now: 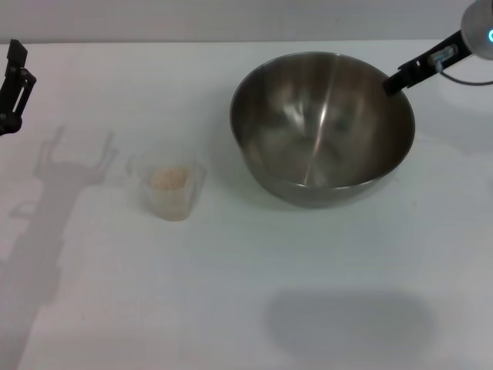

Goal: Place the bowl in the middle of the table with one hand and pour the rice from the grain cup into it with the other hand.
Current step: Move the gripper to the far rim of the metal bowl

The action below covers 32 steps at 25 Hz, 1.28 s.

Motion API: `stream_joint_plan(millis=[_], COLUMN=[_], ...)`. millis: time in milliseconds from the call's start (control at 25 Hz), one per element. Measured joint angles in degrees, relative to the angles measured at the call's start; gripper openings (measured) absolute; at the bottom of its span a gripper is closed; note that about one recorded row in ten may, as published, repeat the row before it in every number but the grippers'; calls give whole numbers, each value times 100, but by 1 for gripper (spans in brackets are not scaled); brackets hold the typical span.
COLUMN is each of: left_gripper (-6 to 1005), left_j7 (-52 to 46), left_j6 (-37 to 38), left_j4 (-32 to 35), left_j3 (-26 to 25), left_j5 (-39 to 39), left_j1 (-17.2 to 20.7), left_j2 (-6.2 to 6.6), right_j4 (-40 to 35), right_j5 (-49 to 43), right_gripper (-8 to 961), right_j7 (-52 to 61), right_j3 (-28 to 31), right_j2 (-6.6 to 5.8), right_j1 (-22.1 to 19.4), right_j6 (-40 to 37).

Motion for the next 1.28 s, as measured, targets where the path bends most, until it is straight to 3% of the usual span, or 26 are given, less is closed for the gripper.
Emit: stream_joint_plan(millis=[440, 760, 880, 1120, 1280], left_gripper=[833, 833, 833, 833, 833], left_j7=[-2, -6, -6, -6, -6], left_j6=[0, -2, -3, 34, 78], left_j4=[58, 63, 59, 55, 56], left_j3=[-42, -43, -43, -43, -43], left_j5=[0, 0, 0, 0, 0], left_j1=[-16, -3, 13, 31, 36], left_j2=[0, -1, 0, 0, -1], right_j4=[1019, 1160, 1168, 1027, 539], right_j5=[149, 215, 215, 258, 434], right_gripper=[518, 500, 252, 167, 111], right_j7=[-208, -211, -232, -281, -287], right_j3=[-8, -68, -71, -71, -40], right_j2=[41, 49, 49, 57, 58], right_j1=[200, 200, 180, 96, -110], right_j6=[-712, -787, -781, -775, -791])
